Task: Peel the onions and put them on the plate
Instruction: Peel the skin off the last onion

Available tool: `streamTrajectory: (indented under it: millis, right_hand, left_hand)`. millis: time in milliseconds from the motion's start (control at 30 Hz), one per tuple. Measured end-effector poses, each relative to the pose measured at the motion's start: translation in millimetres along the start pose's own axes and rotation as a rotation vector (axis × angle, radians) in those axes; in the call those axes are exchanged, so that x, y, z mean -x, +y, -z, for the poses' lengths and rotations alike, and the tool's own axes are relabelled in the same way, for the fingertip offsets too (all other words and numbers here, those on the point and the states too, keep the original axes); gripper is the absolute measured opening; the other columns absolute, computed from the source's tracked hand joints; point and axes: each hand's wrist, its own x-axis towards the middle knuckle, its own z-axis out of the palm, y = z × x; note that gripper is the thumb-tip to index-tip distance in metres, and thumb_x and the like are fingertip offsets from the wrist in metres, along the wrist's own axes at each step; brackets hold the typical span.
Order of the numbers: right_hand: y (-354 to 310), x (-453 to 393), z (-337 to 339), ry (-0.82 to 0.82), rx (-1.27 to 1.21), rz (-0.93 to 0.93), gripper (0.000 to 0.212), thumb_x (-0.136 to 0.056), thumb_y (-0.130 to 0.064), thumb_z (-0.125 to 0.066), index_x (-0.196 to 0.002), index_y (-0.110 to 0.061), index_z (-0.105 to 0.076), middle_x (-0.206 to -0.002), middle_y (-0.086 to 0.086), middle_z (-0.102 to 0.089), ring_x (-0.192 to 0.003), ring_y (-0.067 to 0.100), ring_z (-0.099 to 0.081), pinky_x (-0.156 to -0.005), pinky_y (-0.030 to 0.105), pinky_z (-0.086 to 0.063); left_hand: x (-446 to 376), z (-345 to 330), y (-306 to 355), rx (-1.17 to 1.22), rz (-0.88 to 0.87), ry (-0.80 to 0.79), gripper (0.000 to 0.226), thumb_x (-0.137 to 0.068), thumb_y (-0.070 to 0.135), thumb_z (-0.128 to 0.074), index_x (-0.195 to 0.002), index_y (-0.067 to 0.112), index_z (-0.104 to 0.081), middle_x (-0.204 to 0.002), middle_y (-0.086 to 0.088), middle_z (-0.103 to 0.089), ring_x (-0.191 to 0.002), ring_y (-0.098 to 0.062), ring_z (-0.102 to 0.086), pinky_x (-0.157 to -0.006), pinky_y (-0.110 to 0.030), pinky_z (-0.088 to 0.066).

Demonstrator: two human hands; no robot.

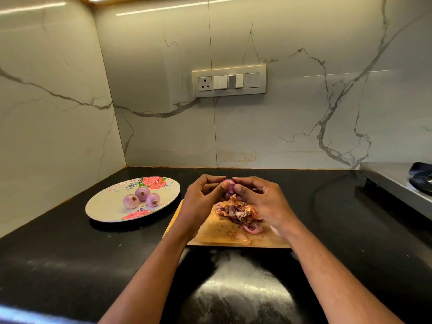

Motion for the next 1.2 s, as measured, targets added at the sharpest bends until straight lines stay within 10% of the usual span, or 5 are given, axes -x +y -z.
streamTrajectory:
  millis: [400,967,1200]
  right_hand:
    - [-2.2,7.8,-7.2,0.142,0.460,0.157,0.023,-0.089,-0.026,-0.074,-0.112,-0.030,-0.075,-0.099,-0.019,-0.073,-0.093,-0.008,-0.066,-0.082,0.010,-0.053]
    - [-4.4,6.4,-12.9,0.219,0.516,0.168,0.018,-0.088,-0.026,-0.075,-0.106,-0.024,-0.073,-0.095,-0.013,-0.072,-0.088,-0.002,-0.066,-0.080,0.015,-0.056]
    - [-6.0,4.4,-9.8,0.121,0.325,0.098,0.030,-0.093,-0.043,-0.063,-0.120,-0.033,-0.072,-0.115,-0.017,-0.071,-0.111,-0.003,-0.061,-0.094,0.019,-0.051]
  left_hand:
    - [-1.9,0.3,-2.7,0.050,0.076,-0.017,0.016,-0.099,0.013,-0.058,-0.113,0.010,-0.064,-0.108,-0.012,-0.071,-0.099,-0.021,-0.071,-0.086,-0.032,-0.059]
    - [0.6,-2.2,0.2,0.052,0.102,-0.040,0.019,-0.100,0.016,-0.055,-0.116,0.011,-0.063,-0.112,-0.011,-0.071,-0.103,-0.023,-0.070,-0.090,-0.034,-0.058]
    - [-2.2,0.3,-1.8,-0.014,0.054,-0.034,0.057,-0.067,0.037,-0.084,-0.119,0.023,-0.066,-0.119,0.000,-0.070,-0.113,-0.014,-0.065,-0.093,-0.033,-0.056]
